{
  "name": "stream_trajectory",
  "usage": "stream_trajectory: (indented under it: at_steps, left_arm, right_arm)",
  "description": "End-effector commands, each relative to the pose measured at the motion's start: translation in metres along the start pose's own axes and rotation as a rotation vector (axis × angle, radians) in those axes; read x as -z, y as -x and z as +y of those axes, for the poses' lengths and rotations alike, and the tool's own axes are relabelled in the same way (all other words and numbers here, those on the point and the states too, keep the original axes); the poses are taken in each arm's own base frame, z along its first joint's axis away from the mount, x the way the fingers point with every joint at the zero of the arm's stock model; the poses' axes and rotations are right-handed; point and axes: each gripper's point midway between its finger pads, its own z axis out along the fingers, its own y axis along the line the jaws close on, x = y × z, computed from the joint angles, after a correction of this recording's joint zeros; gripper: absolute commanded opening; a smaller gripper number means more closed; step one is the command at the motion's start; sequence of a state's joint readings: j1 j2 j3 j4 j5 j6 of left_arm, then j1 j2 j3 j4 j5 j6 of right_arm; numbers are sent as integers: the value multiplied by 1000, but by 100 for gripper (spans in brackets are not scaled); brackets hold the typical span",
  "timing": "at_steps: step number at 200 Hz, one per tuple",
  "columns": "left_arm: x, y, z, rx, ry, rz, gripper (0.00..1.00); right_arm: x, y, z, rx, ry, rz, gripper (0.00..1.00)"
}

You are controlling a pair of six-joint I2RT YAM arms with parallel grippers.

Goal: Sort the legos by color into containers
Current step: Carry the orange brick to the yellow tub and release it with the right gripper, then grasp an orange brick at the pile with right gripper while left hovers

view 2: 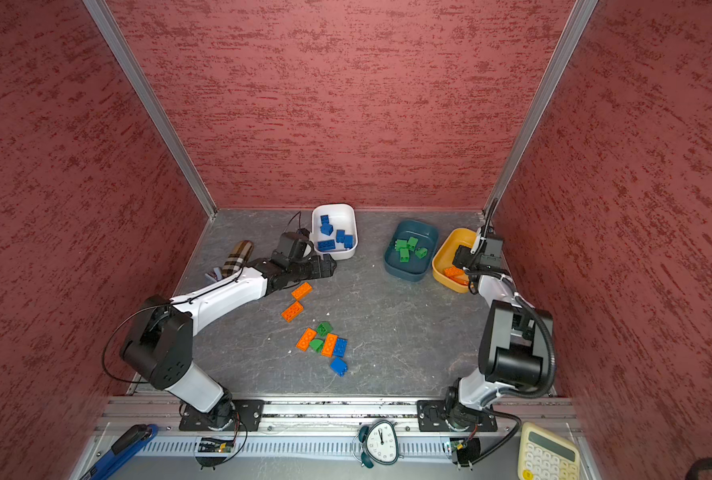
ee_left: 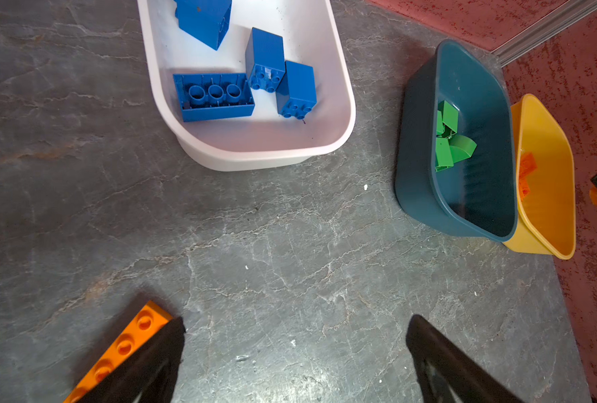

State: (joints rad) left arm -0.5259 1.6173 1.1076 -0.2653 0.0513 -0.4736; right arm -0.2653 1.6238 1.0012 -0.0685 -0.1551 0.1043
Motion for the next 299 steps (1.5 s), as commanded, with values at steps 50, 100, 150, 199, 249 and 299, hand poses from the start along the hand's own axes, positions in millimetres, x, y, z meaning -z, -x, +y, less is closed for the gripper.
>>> stream_trajectory:
  at_steps: [50, 100, 150, 199, 249, 299]
  left_arm:
    - [8, -6, 16, -5, 59, -10, 99]
    - [8, -9, 22, 8, 81, -9, 100]
    - [6, -10, 28, 19, 105, -7, 99]
    - [6, -8, 39, 68, 131, -13, 99]
    - [8, -8, 55, 139, 152, -23, 99]
    - [13, -10, 69, 205, 184, -25, 99]
  right_arm:
    - [-42, -4, 5, 171, 28, 187, 67]
    - [-36, 1, 23, 176, 57, 168, 83]
    - [-15, 13, 36, 133, 30, 109, 86]
    - [22, 7, 74, 92, 91, 44, 87]
    - [63, -24, 150, 194, 290, 46, 87]
    - [84, -86, 217, 395, 382, 145, 87]
